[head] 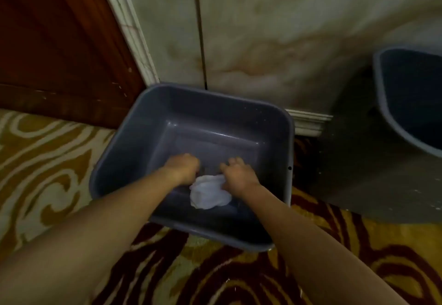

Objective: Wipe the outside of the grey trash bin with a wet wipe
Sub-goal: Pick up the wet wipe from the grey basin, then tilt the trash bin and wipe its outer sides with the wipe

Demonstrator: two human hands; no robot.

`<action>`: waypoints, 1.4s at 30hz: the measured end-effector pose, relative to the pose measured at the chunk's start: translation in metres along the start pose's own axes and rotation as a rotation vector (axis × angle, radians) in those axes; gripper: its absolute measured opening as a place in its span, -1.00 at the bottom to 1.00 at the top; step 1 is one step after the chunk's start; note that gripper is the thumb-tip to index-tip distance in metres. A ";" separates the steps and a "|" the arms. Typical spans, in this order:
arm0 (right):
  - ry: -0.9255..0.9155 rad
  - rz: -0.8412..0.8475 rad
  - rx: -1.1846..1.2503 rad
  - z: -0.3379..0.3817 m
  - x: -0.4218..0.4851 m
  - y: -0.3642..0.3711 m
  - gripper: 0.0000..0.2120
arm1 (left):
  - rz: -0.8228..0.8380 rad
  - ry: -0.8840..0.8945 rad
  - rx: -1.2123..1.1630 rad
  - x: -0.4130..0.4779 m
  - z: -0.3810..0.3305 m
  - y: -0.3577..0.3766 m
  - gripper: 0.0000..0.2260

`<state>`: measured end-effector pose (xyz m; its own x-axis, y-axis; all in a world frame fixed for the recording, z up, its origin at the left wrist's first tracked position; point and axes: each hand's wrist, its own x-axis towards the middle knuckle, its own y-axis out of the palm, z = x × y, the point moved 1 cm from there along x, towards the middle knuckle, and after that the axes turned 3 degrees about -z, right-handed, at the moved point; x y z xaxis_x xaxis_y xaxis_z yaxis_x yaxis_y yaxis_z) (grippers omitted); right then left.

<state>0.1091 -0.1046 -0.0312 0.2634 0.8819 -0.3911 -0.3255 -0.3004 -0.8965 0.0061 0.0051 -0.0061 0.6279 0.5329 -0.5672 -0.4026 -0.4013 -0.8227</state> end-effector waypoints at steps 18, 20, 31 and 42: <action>0.133 -0.242 0.190 -0.012 -0.052 -0.071 -0.78 | -0.005 0.057 -0.121 -0.006 -0.015 -0.029 -0.75; 0.130 -0.274 0.197 -0.014 -0.069 -0.084 -0.81 | -0.015 0.093 -0.113 -0.014 -0.025 -0.038 -0.75; 0.226 -0.421 0.305 -0.060 -0.213 -0.150 -0.83 | -0.618 0.443 -0.076 -0.122 -0.157 -0.174 -0.75; 0.486 -0.618 0.575 -0.139 -0.332 -0.119 -0.81 | -0.278 0.771 0.090 -0.141 -0.326 -0.160 -0.64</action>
<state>0.1867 -0.4115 0.1767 0.8409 0.5394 -0.0445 -0.3637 0.5023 -0.7845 0.1992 -0.2490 0.2179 0.9802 -0.0707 -0.1847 -0.1967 -0.2515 -0.9477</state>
